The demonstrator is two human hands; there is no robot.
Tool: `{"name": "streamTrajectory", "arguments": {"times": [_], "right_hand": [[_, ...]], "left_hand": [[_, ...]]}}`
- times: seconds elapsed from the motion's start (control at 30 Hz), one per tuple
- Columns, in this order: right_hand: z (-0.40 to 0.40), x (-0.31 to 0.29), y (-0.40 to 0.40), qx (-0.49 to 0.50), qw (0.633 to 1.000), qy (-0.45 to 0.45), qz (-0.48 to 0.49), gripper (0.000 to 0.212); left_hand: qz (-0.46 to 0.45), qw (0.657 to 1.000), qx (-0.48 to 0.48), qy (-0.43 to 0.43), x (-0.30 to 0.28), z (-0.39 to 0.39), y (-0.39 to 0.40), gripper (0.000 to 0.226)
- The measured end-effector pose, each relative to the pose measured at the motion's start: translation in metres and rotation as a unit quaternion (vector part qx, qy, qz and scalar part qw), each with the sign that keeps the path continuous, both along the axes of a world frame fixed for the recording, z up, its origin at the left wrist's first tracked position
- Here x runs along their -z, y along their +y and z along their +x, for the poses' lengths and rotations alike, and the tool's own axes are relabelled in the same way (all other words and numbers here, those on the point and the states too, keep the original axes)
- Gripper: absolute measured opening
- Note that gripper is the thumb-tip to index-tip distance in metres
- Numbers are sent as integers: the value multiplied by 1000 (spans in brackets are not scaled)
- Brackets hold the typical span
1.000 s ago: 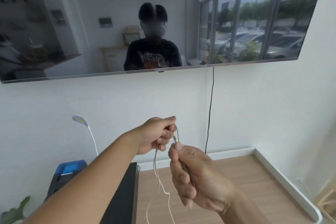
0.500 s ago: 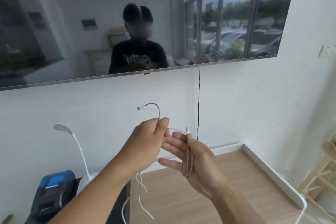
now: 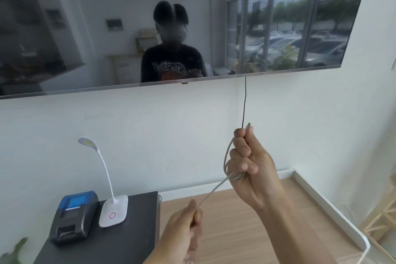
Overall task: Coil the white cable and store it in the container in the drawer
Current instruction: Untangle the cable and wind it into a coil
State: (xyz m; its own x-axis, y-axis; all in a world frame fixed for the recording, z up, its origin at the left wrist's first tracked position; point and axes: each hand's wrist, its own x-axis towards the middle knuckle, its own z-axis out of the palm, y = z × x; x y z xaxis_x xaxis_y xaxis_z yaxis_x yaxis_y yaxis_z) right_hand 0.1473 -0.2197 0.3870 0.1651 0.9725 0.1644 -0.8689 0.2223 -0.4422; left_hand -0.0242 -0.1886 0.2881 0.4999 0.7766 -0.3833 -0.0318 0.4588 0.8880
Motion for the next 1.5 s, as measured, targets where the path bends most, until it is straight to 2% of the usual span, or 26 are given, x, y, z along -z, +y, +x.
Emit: {"name": "streamTrajectory", "arguments": {"times": [0.07, 0.17, 0.27, 0.33, 0.47, 0.6, 0.7, 0.8, 0.83, 0.87, 0.97, 1.03, 1.13, 1.27, 1.33, 1.4, 1.5], "right_hand": [[-7, -4, -8, -49, 998, -20, 19, 35], [-21, 4, -21, -111, 991, -58, 40, 40], [-35, 21, -31, -137, 981, -127, 42, 44], [-39, 30, -35, -154, 975, -154, 38, 44], [-39, 37, -34, -154, 971, -177, 40, 49], [-36, 45, -30, -129, 973, -189, 36, 52], [-39, 48, -29, -77, 976, -197, 45, 52], [-38, 49, -24, 10, 979, -199, 41, 55], [-37, 48, -22, 39, 980, -192, 26, 55], [-34, 48, -20, 62, 981, -182, 8, 55], [-21, 44, -14, 94, 984, -145, -34, 55], [-12, 41, -12, 112, 984, -128, -43, 54], [-4, 33, -8, 124, 986, -105, -48, 47], [2, 32, -4, 90, 995, -20, -25, 39], [2, 29, -5, 77, 997, 2, -14, 37], [2, 25, -7, 76, 997, 12, -4, 32], [2, 21, -13, 62, 998, 9, -10, 20]], "left_hand": [[-42, 999, 27, 5, -3, -2, 11, 49], [-31, 999, 43, -4, -26, -1, 33, 47], [-10, 997, 56, -49, -65, 4, 55, 48], [39, 996, 72, -38, -94, 10, 62, 48], [198, 973, 96, 65, -134, 21, 54, 44], [372, 908, 38, 191, -143, 27, 28, 50], [516, 821, -33, 243, -139, 27, 8, 49], [595, 748, -87, 283, -126, 25, -9, 47], [607, 738, -96, 279, -119, 25, -15, 46], [606, 748, -95, 256, -112, 24, -20, 45], [549, 824, -76, 121, -87, 25, -33, 40], [515, 852, -66, 70, -70, 27, -40, 38], [477, 877, -41, 46, -45, 26, -46, 40], [456, 888, -23, 49, -21, 22, -44, 37], [420, 907, -21, 35, -16, 18, -39, 38], [354, 935, -25, 23, -15, 13, -30, 42], [209, 978, -12, 5, -15, 8, -15, 52]]}}
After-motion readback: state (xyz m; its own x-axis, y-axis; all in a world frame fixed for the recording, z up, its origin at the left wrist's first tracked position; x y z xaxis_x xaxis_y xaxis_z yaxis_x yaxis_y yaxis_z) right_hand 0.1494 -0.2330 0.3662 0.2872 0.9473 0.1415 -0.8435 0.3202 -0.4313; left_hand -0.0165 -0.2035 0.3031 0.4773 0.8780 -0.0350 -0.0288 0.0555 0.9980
